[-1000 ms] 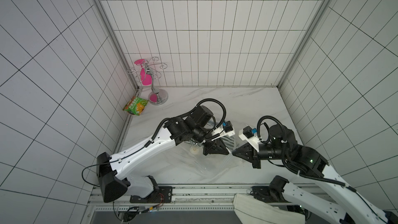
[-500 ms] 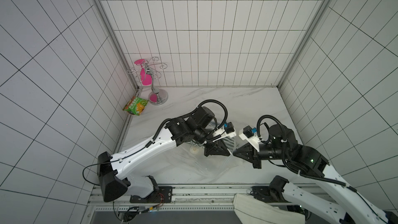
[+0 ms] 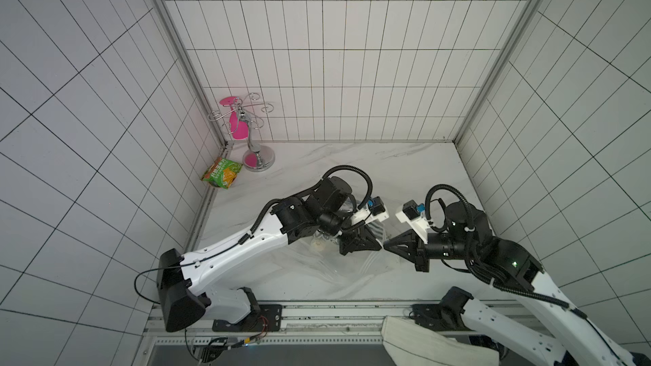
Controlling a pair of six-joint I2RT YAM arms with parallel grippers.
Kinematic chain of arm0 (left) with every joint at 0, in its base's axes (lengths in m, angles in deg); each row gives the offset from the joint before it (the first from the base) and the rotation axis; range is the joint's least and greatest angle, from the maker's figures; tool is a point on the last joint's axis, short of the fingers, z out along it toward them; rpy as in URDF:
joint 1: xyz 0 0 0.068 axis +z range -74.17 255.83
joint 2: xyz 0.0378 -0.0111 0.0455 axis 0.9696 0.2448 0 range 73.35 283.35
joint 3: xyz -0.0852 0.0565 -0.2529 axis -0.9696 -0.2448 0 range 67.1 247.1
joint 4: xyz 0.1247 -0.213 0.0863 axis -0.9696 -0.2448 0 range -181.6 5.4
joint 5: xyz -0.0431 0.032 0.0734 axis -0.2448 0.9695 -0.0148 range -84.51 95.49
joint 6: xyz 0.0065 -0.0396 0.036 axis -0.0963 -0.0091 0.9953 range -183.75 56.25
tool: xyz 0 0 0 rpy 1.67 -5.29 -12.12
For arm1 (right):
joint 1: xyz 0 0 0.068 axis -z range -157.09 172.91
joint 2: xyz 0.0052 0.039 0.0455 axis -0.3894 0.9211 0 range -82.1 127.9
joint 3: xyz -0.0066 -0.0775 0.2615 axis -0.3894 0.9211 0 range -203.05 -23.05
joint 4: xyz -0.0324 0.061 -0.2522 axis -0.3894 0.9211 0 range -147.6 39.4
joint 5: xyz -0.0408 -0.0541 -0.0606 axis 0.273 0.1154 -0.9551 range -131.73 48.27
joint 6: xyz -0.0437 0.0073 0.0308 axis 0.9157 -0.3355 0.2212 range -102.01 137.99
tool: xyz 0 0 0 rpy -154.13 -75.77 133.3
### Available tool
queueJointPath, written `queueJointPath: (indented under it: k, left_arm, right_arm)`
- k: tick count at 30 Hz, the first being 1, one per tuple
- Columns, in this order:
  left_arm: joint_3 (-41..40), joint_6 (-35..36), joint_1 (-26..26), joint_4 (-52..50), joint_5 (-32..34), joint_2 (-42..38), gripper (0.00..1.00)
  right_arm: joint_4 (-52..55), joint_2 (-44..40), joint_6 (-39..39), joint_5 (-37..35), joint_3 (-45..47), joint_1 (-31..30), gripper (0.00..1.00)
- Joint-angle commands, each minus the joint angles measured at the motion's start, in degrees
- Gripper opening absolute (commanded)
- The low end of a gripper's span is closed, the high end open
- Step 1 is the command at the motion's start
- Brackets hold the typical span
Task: Place the folded towel into the vacuum bag
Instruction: Close the vacuum bag at the center of the board.
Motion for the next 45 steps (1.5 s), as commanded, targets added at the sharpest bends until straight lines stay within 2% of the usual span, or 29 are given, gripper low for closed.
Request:
queueJointPath:
  k: [1,12,20,23,28,34,45]
  left_arm:
    - [-1.88,-0.75,-1.61,-0.04,-0.15,0.01,0.03]
    - [-0.51,0.24,-5.44,-4.70,-0.99,2.75,0.03]
    - [-0.37,-2.45,-5.84,-1.59,1.65,3.13,0.05]
    - [-0.59,-3.26,-6.08,-0.96,4.57,3.33,0.05]
    - [-0.41,-7.49,-7.42,0.61,14.30,3.67,0.00]
    - [-3.12,-9.95,-9.01,1.56,13.46,3.04,0.00]
    - [-2.74,-6.17,-9.34,-4.55,13.08,3.50,0.00]
  right_arm:
    - [-10.89,-1.26,-1.32,2.31,-3.07,0.68,0.00]
    - [-13.68,-2.24,-1.91,-3.50,-3.42,1.13,0.00]
    - [-17.29,-2.51,-4.71,-4.25,-2.03,1.15,0.00]
    - [-16.91,-3.21,-4.55,-9.08,-2.83,1.12,0.00]
    - [-19.72,-4.81,-8.29,-14.67,-2.43,1.12,0.00]
    - [-21.05,-8.27,-8.17,-23.04,-1.19,1.19,0.00]
    - [-20.12,-9.39,-6.73,-25.53,-5.22,1.13,0.00]
